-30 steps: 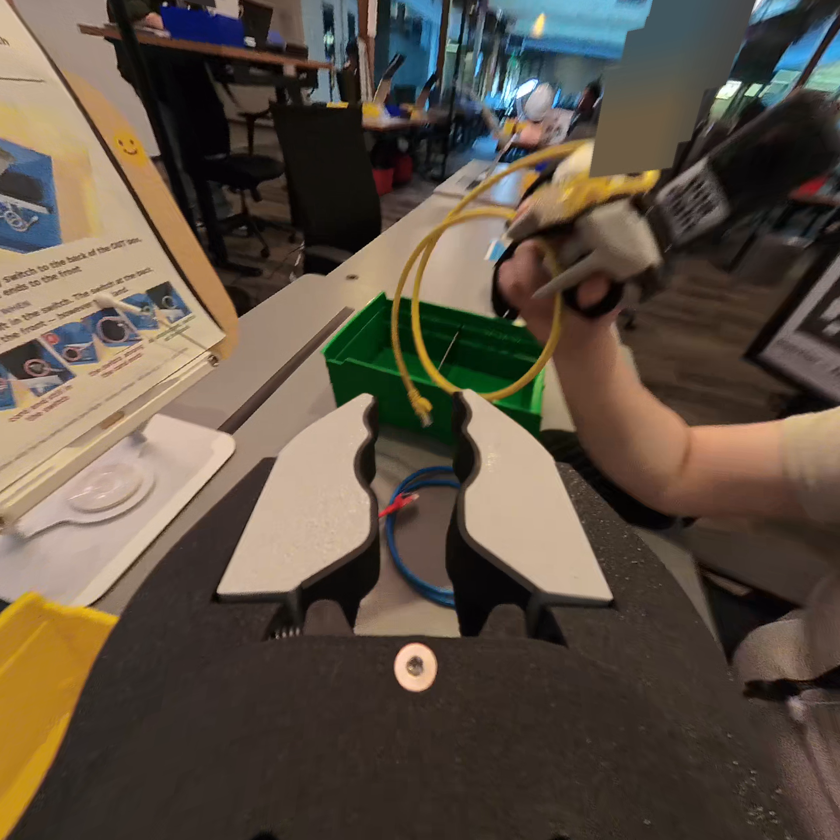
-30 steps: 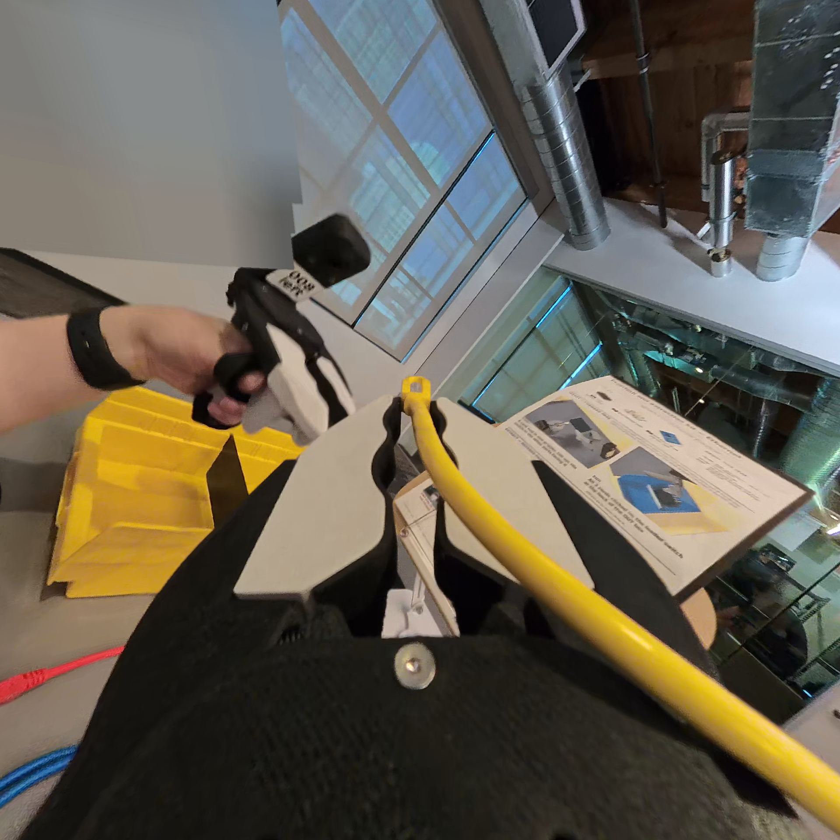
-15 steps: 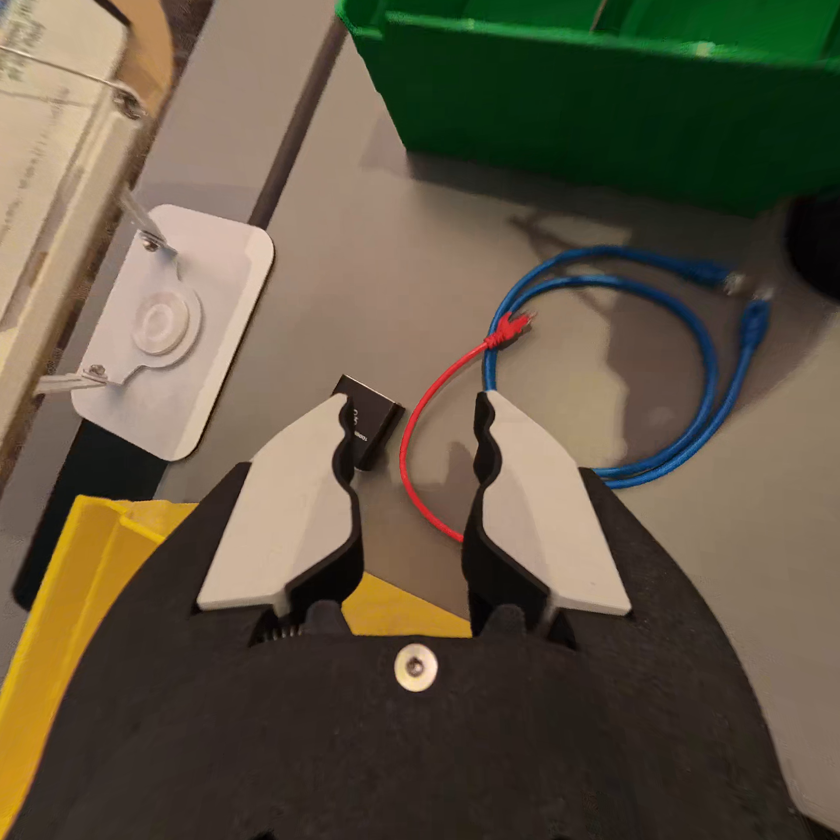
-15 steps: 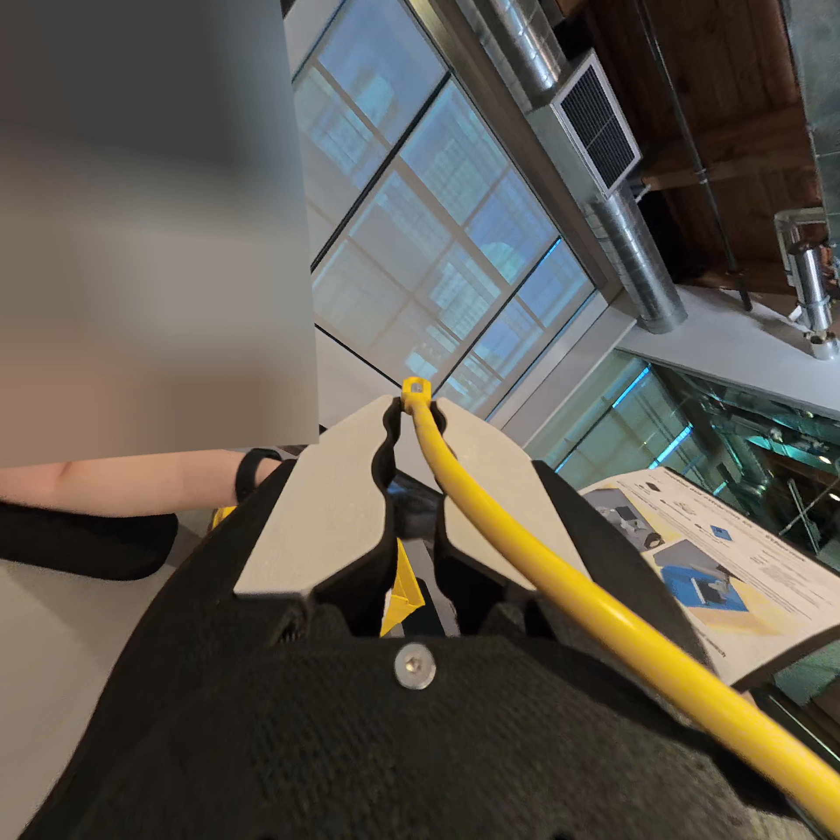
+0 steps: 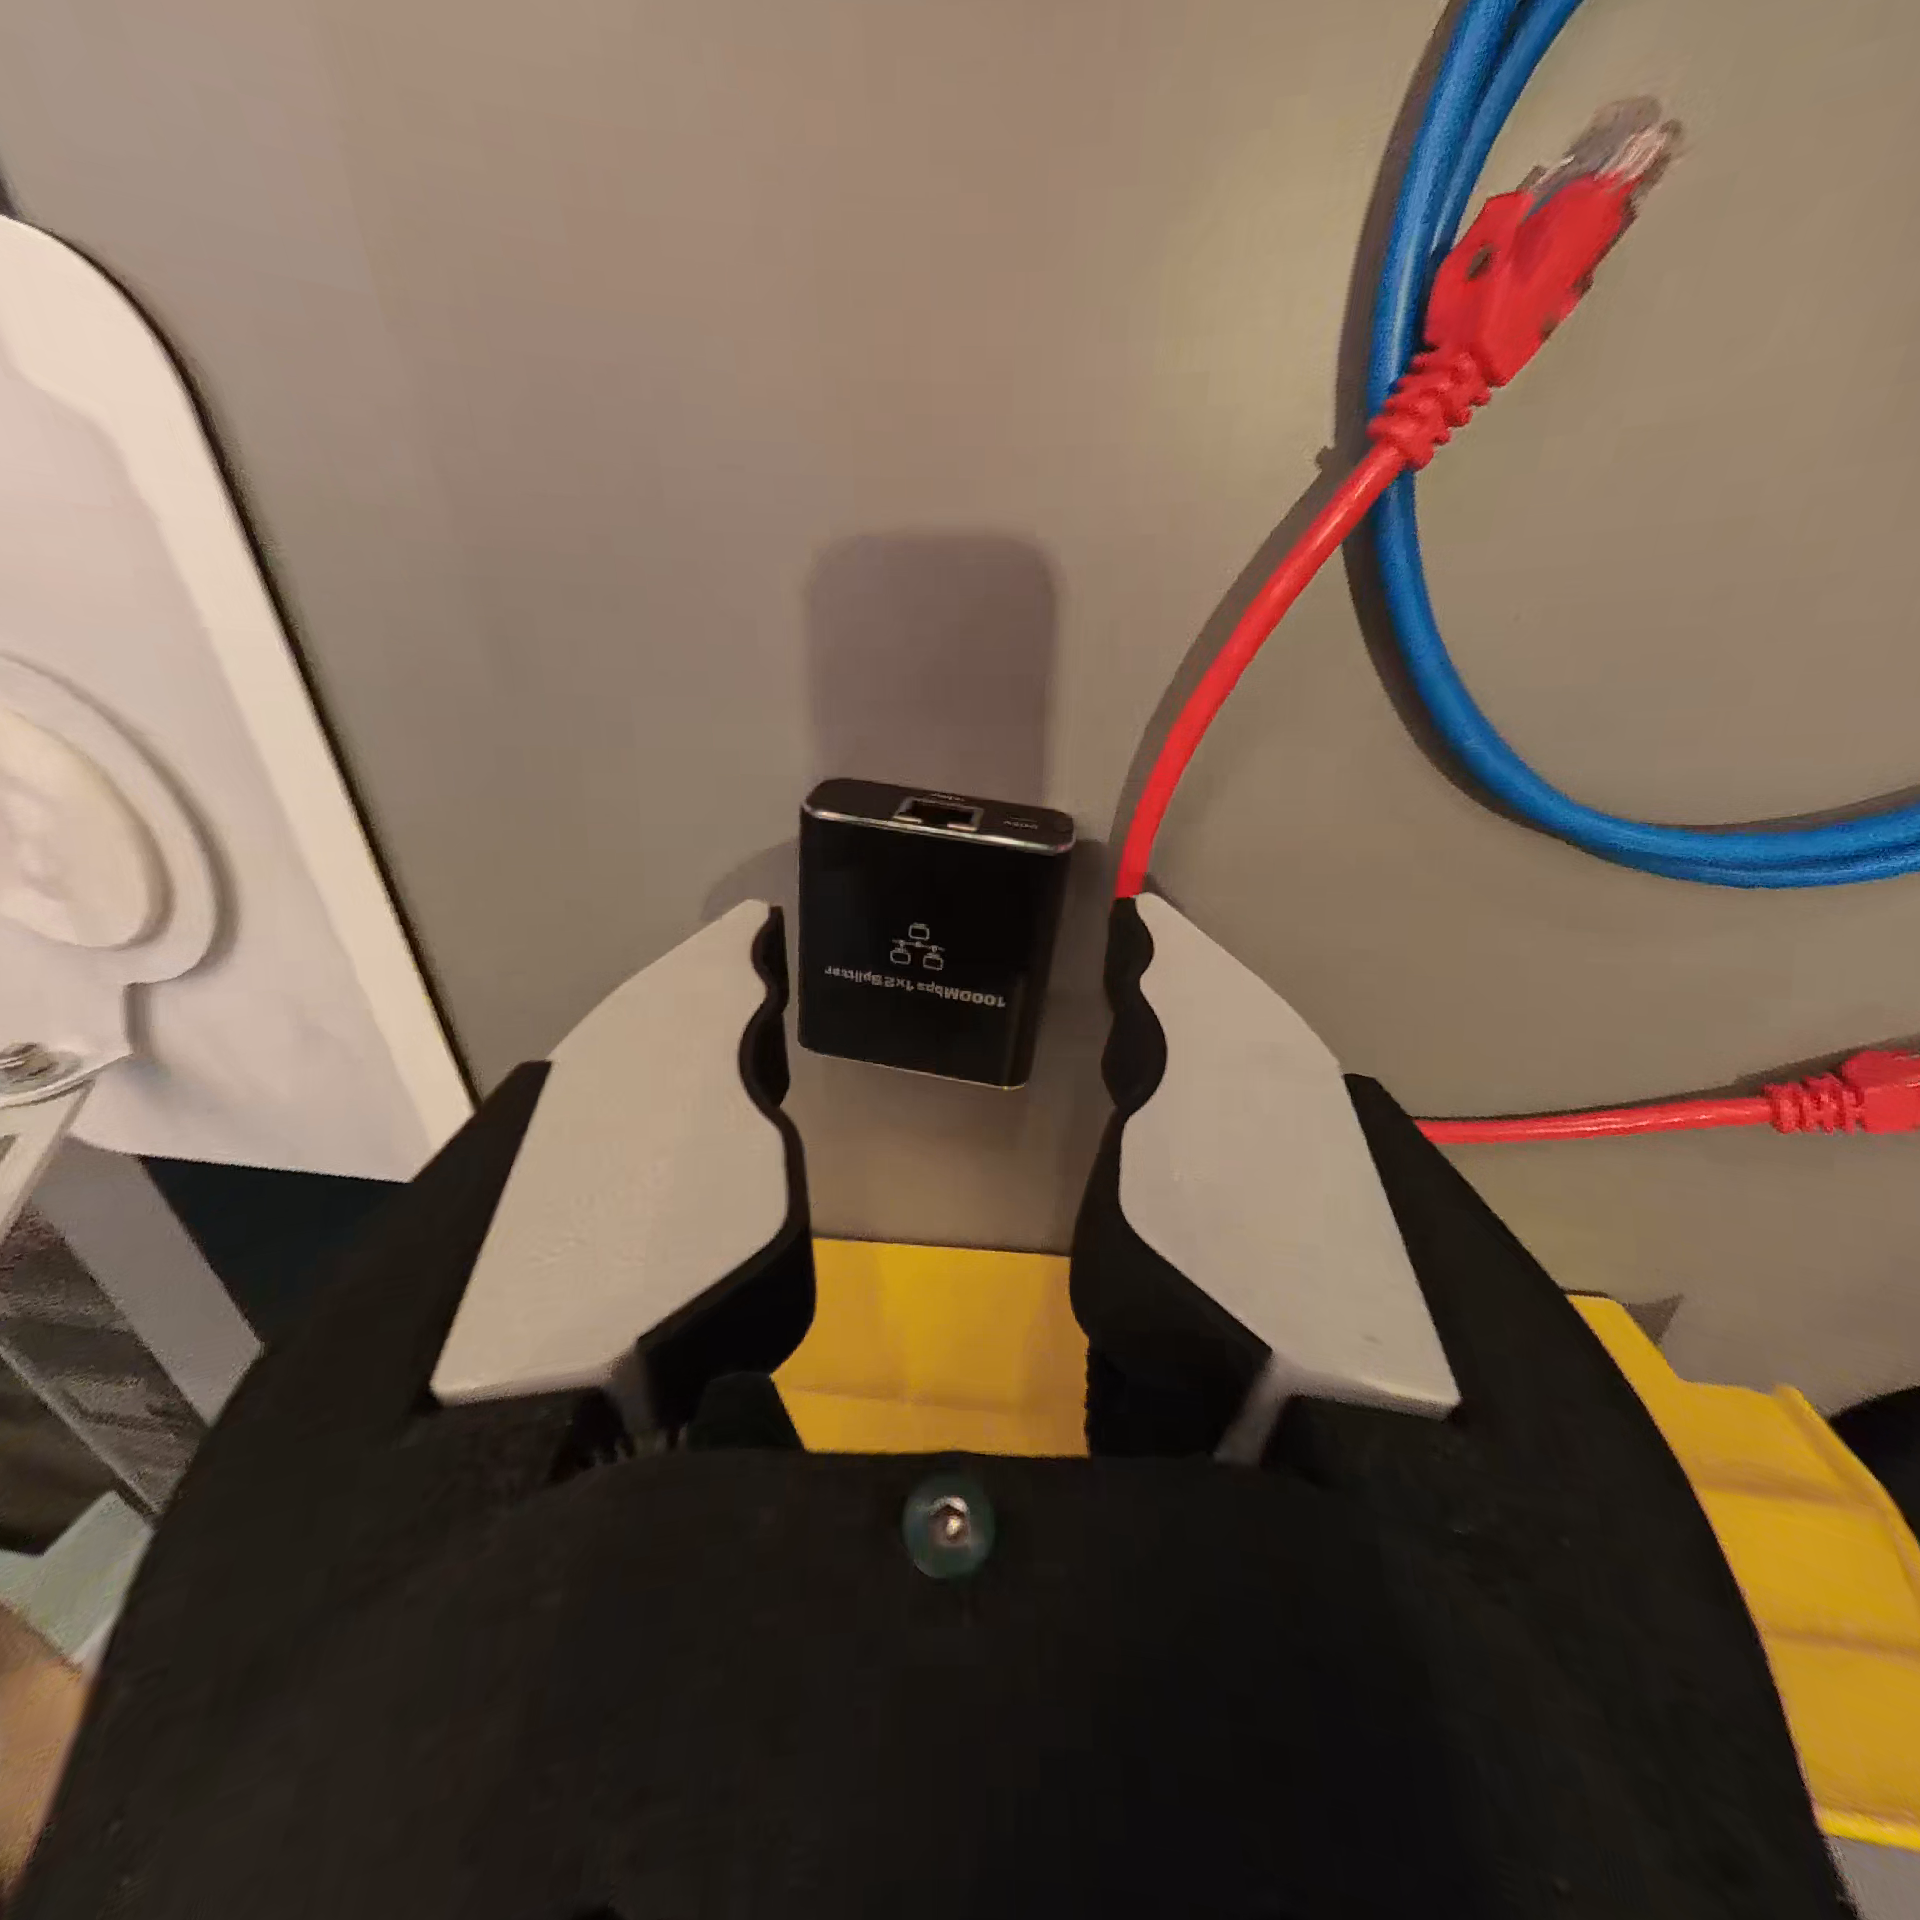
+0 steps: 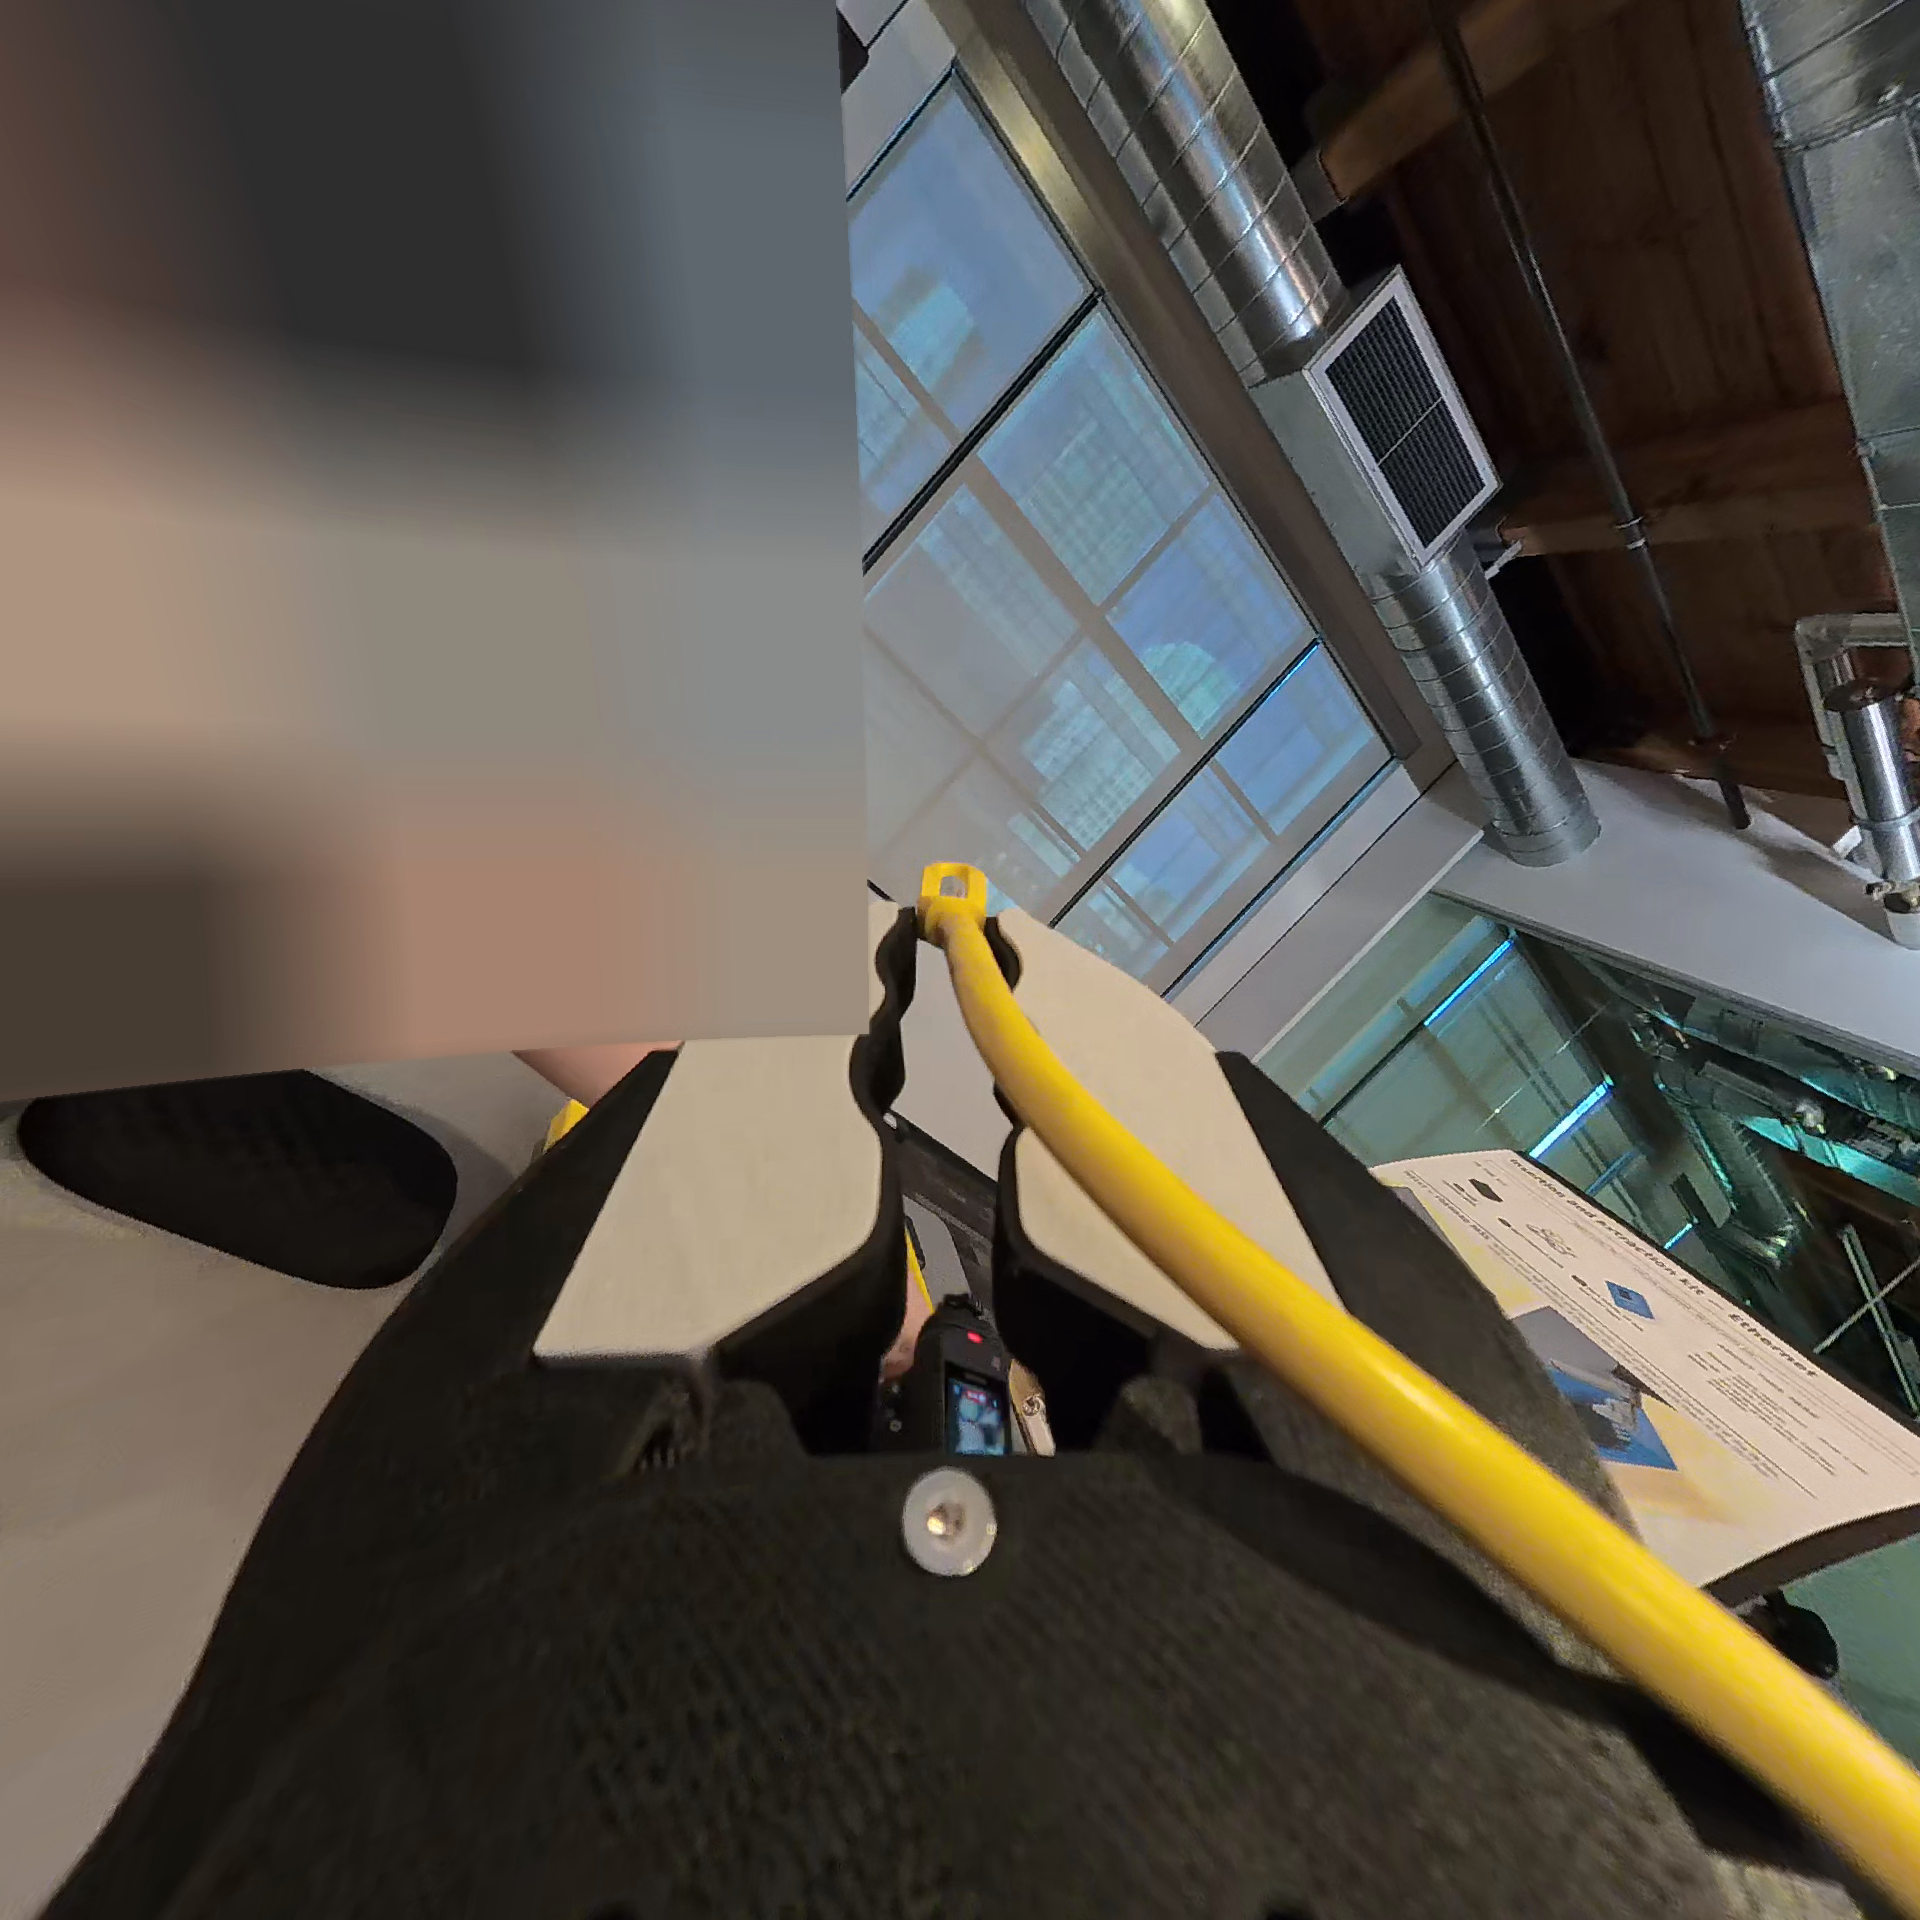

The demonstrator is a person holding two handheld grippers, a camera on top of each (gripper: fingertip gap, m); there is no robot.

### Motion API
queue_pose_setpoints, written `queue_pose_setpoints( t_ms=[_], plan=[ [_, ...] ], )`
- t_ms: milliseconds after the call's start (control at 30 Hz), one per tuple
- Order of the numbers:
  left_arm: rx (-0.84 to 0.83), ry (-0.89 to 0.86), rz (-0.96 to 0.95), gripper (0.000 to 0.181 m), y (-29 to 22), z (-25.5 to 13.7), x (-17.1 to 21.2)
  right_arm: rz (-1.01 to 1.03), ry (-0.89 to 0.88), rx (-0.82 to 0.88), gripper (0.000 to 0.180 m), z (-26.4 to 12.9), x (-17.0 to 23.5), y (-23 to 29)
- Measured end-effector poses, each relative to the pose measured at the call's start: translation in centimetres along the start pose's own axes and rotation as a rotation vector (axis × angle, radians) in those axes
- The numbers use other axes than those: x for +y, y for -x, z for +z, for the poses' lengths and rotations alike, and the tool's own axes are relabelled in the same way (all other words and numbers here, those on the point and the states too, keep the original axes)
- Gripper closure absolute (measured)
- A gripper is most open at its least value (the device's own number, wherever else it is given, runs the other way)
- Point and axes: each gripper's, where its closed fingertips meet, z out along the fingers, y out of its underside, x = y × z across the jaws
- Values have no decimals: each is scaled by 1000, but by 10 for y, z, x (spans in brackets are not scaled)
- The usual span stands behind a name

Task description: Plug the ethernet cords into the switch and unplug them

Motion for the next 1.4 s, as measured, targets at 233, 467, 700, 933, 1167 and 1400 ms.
queue_pose_setpoints(
  t_ms=[233, 467, 700, 933, 1167, 1400],
  plan=[
    [56, 106, 35, 122, 7, 21, 20, 1, -3, -5, 167, -1, 2, 0],
    [66, 155, 81, 122, 11, 29, 27, 0, 14, -18, 167, 4, 7, 1],
    [158, 207, 25, 99, 4, 33, 28, -2, 45, -31, 167, 10, 14, 3],
    [158, 233, 77, 120, 3, 31, 27, 5, 58, -38, 167, 10, 17, 4],
    [158, 217, 57, 120, 3, 31, 27, 4, 66, -47, 167, 11, 19, 5],
    [101, 274, 75, 120, 3, 29, 28, -1, 73, -33, 167, 6, 20, 2]
  ],
)
